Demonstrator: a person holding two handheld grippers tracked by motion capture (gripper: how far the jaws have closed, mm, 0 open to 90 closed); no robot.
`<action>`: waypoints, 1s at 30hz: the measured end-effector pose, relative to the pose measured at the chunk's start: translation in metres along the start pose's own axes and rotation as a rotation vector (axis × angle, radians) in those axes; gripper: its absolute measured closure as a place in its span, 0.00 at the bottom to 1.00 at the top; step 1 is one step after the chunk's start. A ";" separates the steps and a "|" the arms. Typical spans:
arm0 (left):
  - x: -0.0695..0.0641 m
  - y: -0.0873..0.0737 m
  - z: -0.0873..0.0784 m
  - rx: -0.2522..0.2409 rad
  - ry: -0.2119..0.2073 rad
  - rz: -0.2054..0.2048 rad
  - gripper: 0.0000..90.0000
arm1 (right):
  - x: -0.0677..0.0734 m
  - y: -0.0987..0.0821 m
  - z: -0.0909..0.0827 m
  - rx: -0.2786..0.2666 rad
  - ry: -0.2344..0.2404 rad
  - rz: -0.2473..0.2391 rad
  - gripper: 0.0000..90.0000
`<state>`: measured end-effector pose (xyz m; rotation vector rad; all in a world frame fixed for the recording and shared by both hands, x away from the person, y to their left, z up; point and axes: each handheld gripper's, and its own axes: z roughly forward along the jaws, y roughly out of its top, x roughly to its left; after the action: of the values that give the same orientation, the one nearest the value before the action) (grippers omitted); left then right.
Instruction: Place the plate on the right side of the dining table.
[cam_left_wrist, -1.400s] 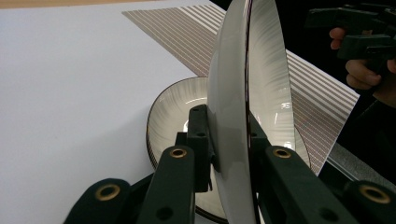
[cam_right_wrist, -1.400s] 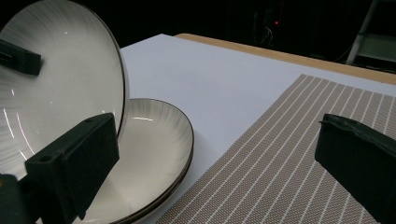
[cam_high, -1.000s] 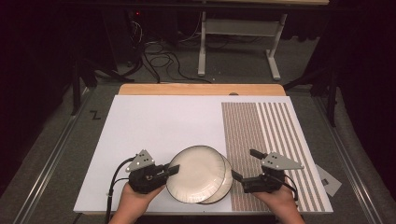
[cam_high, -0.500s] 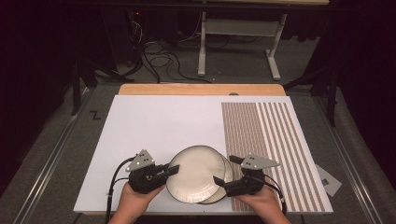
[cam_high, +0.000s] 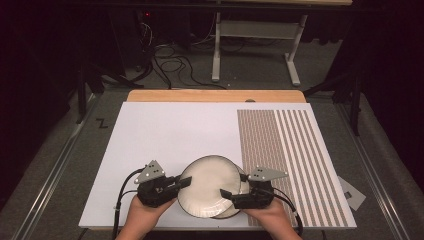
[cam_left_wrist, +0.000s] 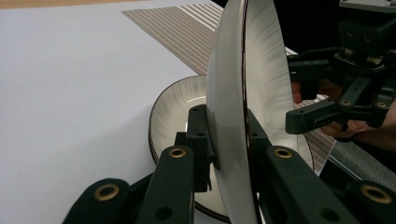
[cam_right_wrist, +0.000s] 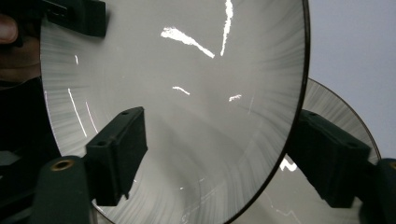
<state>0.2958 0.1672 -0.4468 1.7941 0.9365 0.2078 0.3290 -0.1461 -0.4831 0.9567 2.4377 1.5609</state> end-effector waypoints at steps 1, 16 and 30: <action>0.000 0.000 0.000 0.001 0.000 0.000 0.88 | -0.001 -0.001 0.000 0.000 0.004 0.011 0.32; 0.002 -0.001 0.000 0.002 -0.002 -0.006 0.87 | -0.009 -0.007 -0.003 0.017 0.035 0.096 0.71; 0.000 0.000 -0.002 0.004 -0.014 -0.013 0.88 | -0.017 -0.009 -0.008 0.010 0.088 0.186 0.87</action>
<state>0.2952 0.1687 -0.4460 1.7906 0.9383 0.1850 0.3357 -0.1642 -0.4909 1.1710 2.4793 1.6840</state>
